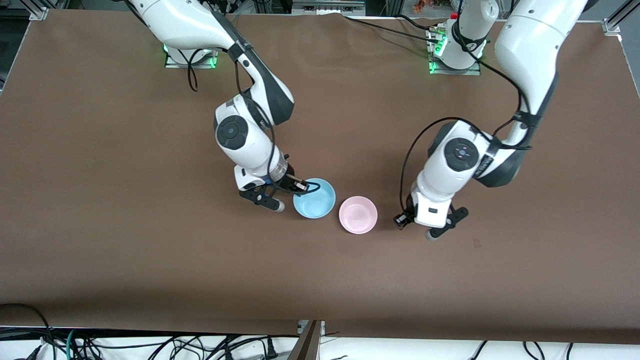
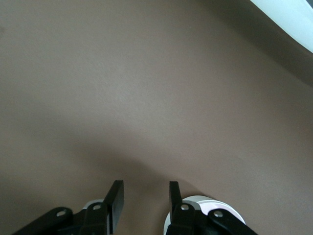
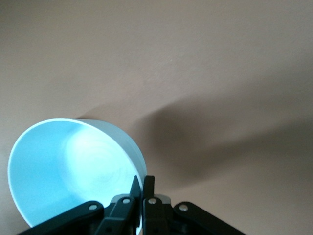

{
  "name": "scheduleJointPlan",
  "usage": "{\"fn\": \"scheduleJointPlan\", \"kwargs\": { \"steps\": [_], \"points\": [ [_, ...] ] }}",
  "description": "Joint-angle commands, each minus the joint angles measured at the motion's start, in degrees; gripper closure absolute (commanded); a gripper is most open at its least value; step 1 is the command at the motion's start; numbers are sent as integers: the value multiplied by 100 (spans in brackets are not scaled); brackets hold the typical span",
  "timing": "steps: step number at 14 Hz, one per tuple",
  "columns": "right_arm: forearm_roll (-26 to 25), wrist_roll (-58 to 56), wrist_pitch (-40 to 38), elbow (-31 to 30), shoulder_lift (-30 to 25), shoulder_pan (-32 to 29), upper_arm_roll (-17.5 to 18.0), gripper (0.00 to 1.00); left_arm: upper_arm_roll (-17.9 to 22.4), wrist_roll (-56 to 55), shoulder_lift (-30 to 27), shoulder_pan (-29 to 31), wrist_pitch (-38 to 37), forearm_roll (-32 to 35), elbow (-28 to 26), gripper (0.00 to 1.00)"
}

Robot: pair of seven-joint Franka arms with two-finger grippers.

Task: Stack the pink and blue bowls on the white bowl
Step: 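Lower the blue bowl onto the pink bowl while the left gripper withdraws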

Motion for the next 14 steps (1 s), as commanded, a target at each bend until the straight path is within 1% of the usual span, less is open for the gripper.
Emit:
{"fn": "scheduleJointPlan", "kwargs": {
  "steps": [1,3,5,8,12,14],
  "points": [
    [60,428,57,624,385,198,-26,100,-122,991,-261,355,-918,-555,384,55],
    [51,709,337,915,649,383,-35,100,-122,1572,-366,549,-1428,-802,640,55],
    [42,798,697,986,842,532,-35,100,-148,1967,-542,777,-1728,-803,676,54],
    [42,798,1207,995,1071,734,-43,100,-157,2565,-849,1059,-2124,-882,650,50],
    [-2,763,1682,1012,1230,805,-52,100,-157,3199,-1122,1331,-2493,-917,597,50],
    [-2,728,2033,1039,1361,841,-52,100,-149,3445,-1219,1489,-2529,-1101,597,50]
  ]
}}
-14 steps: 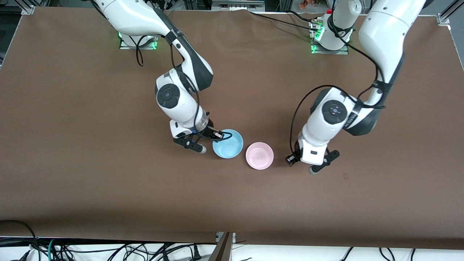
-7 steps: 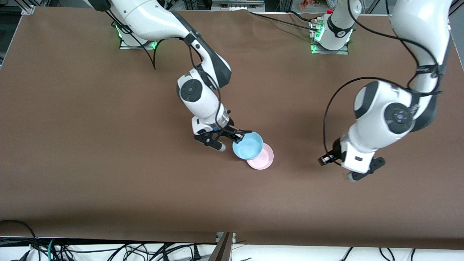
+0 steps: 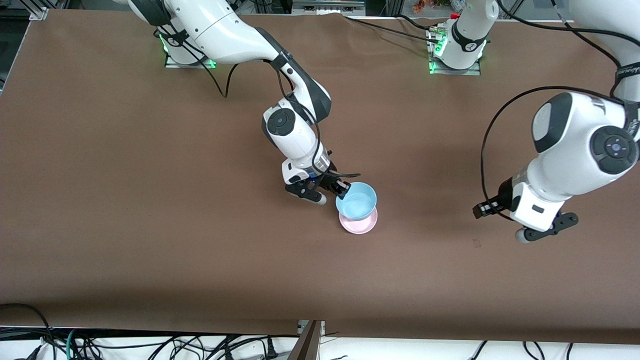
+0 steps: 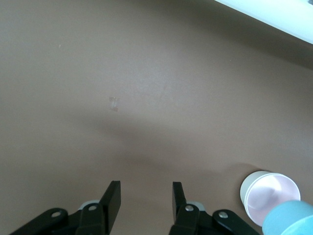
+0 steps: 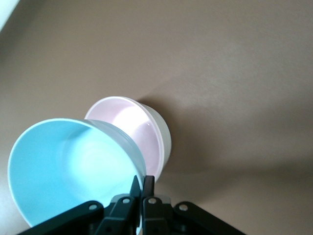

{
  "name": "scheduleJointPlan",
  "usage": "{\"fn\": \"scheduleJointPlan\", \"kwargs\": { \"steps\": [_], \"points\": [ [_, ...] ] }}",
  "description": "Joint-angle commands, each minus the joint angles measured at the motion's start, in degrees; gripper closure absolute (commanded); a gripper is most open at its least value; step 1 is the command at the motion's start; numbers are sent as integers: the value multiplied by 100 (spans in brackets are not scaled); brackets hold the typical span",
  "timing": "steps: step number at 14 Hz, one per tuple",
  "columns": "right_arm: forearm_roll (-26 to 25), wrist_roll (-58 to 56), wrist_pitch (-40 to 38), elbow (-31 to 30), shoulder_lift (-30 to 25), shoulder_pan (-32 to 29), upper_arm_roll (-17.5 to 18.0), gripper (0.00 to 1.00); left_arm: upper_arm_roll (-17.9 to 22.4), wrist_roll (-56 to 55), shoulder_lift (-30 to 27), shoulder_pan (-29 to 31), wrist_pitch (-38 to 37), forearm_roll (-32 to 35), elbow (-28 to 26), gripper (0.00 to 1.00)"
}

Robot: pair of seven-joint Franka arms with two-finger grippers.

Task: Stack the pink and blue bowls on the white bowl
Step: 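Lower the blue bowl onto the pink bowl while the left gripper withdraws, then open the right gripper and draw it back from the stack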

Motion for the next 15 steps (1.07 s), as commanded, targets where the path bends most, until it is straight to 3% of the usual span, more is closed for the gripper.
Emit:
{"fn": "scheduleJointPlan", "kwargs": {
  "steps": [1,8,9,10,11,12,15],
  "points": [
    [-26,-5,390,251,288,77,-47,100,-50,507,-289,288,-112,-324,-130,50],
    [-79,-5,461,251,385,86,-65,100,-41,877,-589,552,-429,-351,-157,47],
    [-71,12,461,251,385,77,-65,95,-41,877,-624,552,-437,-351,-174,47],
    [-44,21,453,251,377,51,-65,76,-41,877,-650,552,-437,-351,-226,47],
    [-44,13,453,251,376,51,-65,49,-41,877,-677,561,-429,-351,-253,47],
    [-79,-22,453,251,376,51,-65,0,-41,886,-712,570,-429,-351,-271,47],
    [-70,-32,322,260,315,42,-73,0,-41,938,-756,596,-437,-351,-280,47]
  ]
}}
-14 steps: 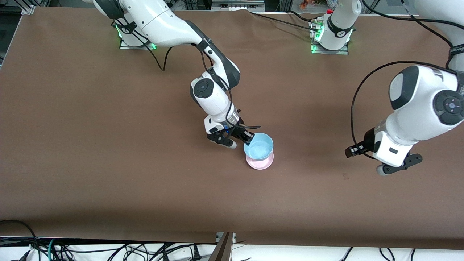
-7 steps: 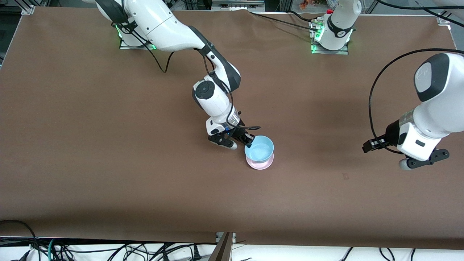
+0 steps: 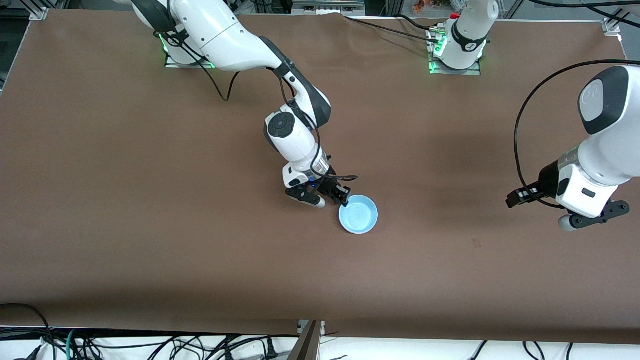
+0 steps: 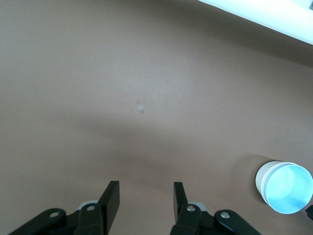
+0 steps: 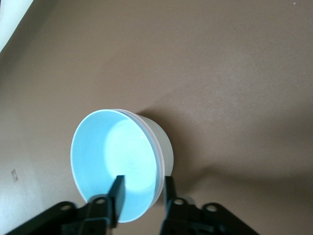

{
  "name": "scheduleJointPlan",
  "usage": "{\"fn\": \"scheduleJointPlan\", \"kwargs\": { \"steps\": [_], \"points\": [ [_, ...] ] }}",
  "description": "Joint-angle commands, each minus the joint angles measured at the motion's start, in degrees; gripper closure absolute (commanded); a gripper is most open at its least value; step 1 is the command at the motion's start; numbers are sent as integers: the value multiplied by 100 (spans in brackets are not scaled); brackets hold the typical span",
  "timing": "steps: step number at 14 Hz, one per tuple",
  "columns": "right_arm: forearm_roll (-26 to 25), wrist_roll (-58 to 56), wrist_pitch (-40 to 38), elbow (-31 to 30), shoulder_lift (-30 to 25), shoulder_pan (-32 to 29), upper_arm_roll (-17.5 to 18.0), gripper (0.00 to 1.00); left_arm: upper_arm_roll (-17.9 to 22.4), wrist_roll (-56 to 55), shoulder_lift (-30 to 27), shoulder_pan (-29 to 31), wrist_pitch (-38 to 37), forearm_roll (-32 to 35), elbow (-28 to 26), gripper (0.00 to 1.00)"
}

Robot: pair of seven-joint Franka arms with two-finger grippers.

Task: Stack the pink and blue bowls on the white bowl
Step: 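Open the right gripper and draw it back from the stack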

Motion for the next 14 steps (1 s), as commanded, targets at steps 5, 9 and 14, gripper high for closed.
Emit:
{"fn": "scheduleJointPlan", "kwargs": {
  "steps": [5,9,14],
  "points": [
    [-152,-402,-2216,692,-443,-112,-261,0,-37,494,-361,214,-100,-187,-239,47],
    [-389,-2446,-4150,702,-1171,-603,-410,0,-37,503,-484,214,-222,-187,-239,46],
    [-425,-4813,-6357,684,-1867,-807,-1340,0,-37,521,-940,214,-267,-187,-624,44]
  ]
}}
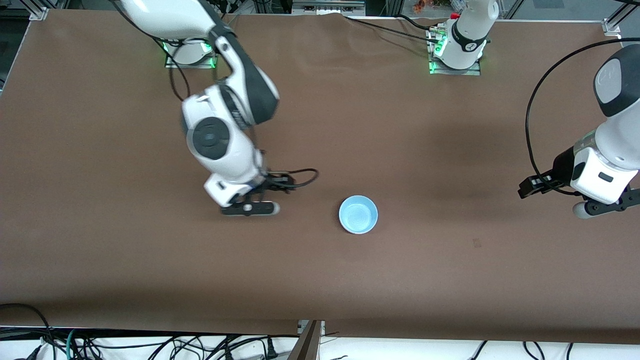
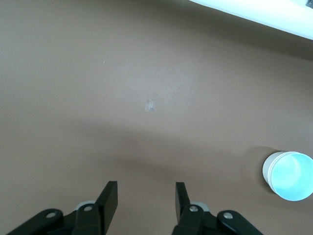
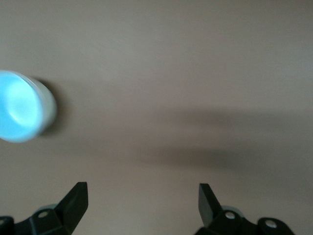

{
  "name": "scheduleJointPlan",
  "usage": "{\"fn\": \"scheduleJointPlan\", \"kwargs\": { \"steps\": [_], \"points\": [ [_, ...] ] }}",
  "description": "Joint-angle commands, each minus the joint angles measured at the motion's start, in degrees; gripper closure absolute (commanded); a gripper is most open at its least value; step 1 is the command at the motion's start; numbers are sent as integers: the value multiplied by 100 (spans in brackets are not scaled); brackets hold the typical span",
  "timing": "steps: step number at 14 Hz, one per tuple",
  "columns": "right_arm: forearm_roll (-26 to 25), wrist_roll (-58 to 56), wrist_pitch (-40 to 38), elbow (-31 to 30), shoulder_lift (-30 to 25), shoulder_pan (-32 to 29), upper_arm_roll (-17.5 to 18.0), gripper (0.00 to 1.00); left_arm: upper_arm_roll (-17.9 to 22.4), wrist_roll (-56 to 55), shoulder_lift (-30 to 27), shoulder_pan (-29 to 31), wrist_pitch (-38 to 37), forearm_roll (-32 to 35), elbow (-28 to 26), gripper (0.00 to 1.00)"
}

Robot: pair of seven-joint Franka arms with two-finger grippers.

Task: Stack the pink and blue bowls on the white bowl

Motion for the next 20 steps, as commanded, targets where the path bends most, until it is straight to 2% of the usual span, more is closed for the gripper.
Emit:
{"fn": "scheduleJointPlan", "kwargs": {
  "steps": [1,5,7,9,11,14,16,18,19,20],
  "points": [
    [-76,-1089,-882,-116,-334,36,-485,0,-22,179,-551,92,-2,-187,-580,44],
    [-120,-2119,-1894,-125,-791,10,-1215,0,-22,187,-964,92,25,-187,-1046,42],
    [-102,-2068,-2133,-221,-1185,-392,-1156,0,-22,196,-1202,92,7,-187,-1170,39],
    [-241,-2111,-2230,-563,-1651,-919,-797,0,-14,537,-1430,136,-202,-187,-1144,36],
    [-715,-2138,-2239,-609,-1986,-1385,-523,0,13,1221,-1467,267,-432,-187,-969,33],
    [-928,-2129,-2238,-670,-2645,-1975,-41,0,13,1339,-1467,329,-520,-213,-872,30],
    [-1208,-2129,-2143,-1107,-3014,-2151,93,0,30,1409,-1449,478,-468,-511,-863,26],
    [-1498,-2269,-2177,-1232,-3173,-2283,390,0,30,1715,-1283,557,-267,-530,-863,15],
    [-1569,-2270,-2264,-1267,-3200,-2389,522,0,30,1769,-1178,636,-117,-530,-863,3],
    [-1570,-2209,-2361,-1381,-3322,-2442,584,0,30,1769,-1055,654,23,-530,-845,0]
  ]
}}
